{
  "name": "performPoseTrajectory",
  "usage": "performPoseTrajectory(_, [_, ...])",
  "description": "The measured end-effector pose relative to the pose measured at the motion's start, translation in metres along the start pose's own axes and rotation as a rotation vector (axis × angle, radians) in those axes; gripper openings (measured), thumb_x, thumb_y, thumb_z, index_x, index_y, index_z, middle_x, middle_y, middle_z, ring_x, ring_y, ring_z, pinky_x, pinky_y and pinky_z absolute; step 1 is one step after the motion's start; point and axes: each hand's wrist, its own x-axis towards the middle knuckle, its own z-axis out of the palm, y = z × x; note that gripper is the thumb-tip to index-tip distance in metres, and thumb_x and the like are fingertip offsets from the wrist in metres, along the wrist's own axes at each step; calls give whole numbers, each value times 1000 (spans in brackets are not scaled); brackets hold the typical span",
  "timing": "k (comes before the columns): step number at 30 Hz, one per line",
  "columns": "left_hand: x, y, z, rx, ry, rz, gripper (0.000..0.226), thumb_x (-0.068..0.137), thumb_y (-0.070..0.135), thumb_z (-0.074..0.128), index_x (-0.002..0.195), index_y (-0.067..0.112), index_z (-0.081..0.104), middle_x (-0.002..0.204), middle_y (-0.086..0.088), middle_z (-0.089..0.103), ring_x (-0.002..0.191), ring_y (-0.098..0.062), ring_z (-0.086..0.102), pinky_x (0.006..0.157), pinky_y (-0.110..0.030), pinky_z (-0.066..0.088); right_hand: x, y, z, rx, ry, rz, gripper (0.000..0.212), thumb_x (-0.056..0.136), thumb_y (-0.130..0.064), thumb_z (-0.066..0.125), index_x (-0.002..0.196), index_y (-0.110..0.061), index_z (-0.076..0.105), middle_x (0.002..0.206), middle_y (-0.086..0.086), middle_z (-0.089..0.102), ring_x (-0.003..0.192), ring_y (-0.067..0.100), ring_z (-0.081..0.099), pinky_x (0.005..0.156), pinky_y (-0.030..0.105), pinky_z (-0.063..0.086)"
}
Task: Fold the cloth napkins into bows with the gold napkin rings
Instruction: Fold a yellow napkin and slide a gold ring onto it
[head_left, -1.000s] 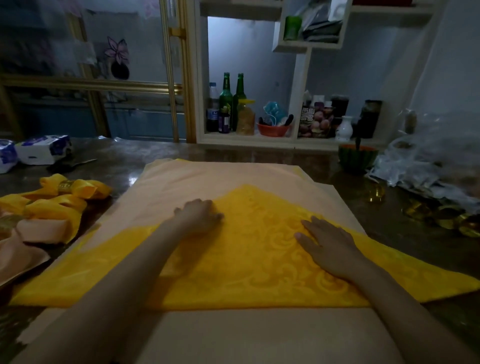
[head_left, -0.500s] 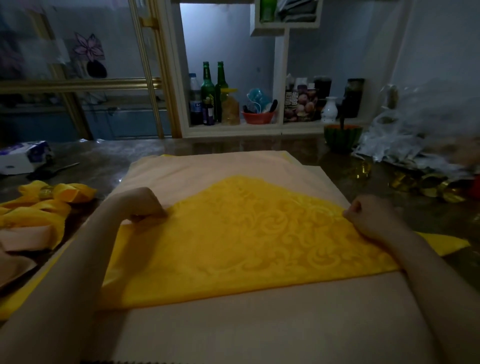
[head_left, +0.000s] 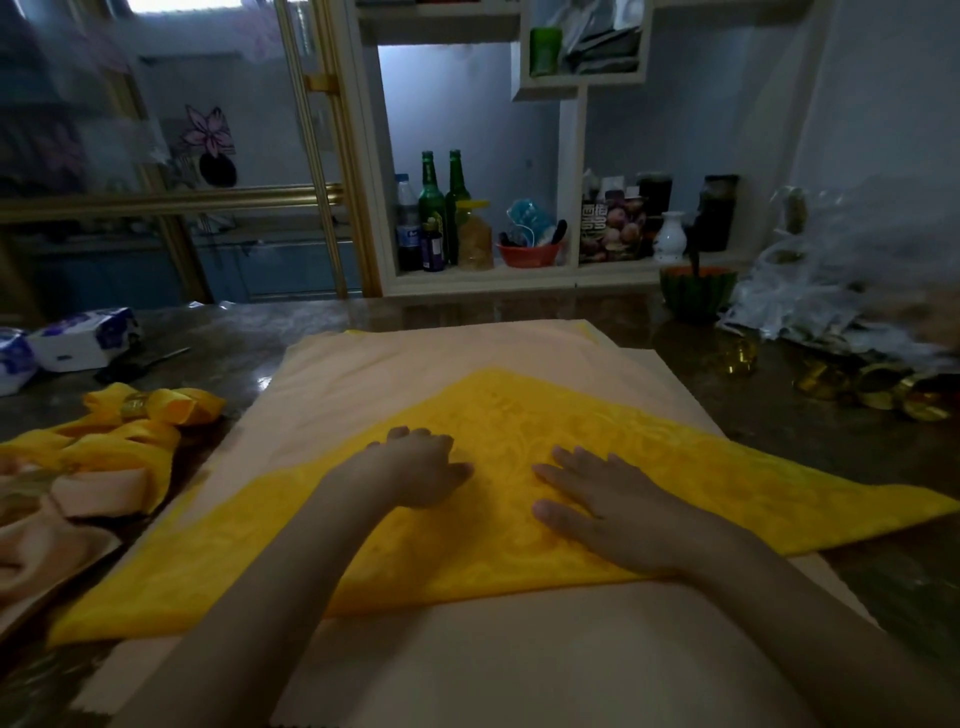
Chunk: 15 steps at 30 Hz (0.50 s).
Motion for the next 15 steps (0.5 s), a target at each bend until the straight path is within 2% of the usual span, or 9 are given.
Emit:
performPoseTrajectory(3, [-4,1,0,-7,-14,-10,60,100,45,26,149,13,17,157,-12,10,144,-32,3,116,-49,13,9,6,3,-70,-12,43,65,94,-60,21,150,-32,5,159,-4,-7,146,14,-8,117,38,-6])
performPoseTrajectory(9, [-2,3,4,-86,0,-26,66,98,51,22,151,15,9,158,-10,-3,145,-31,-4,116,-49,7,46,5,-6,-100,-18,103,67,95,-59,21,151,-27,3,159,1,-7,146,19,-7,117,41,-4])
performPoseTrajectory(15, [10,3,19,-169,-15,-95,76,93,62,19,151,17,-2,157,-11,-13,144,-30,-10,115,-52,0,53,2,0,-90,60,137,65,95,-59,19,151,-30,5,159,-2,-6,146,16,-6,117,40,-4])
